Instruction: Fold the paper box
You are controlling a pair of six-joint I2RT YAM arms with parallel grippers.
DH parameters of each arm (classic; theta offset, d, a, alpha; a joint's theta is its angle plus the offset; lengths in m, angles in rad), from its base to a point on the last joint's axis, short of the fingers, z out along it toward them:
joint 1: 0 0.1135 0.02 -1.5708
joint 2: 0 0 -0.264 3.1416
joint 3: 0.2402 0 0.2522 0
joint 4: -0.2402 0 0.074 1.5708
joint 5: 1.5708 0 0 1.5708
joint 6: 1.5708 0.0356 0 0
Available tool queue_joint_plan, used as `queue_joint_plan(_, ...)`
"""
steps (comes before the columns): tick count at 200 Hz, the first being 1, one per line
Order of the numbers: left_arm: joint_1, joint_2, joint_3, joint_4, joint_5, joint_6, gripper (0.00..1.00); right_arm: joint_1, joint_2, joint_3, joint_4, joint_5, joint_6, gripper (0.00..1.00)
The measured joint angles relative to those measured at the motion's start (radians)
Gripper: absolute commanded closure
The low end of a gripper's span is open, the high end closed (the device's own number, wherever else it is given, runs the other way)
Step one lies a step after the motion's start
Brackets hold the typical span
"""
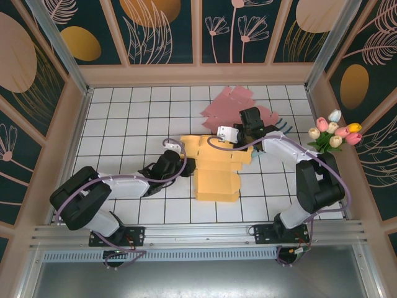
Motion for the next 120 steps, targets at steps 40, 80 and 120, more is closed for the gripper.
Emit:
queue_joint_plan(40,-0.005,-0.04,0.01,-0.057,-0.104,0.0,0.56,0.0,0.0,-0.002,0.022,0.01,0.014,1.0)
queue_joint_plan(80,-0.005,-0.047,0.002,-0.056,-0.121,-0.004,0.57,0.0,-0.001,-0.002,0.027,0.01,0.018,1.0)
queue_joint_plan(120,-0.005,-0.002,0.005,-0.019,-0.041,-0.031,0.62,0.007,-0.001,-0.002,0.036,0.01,0.03,1.0)
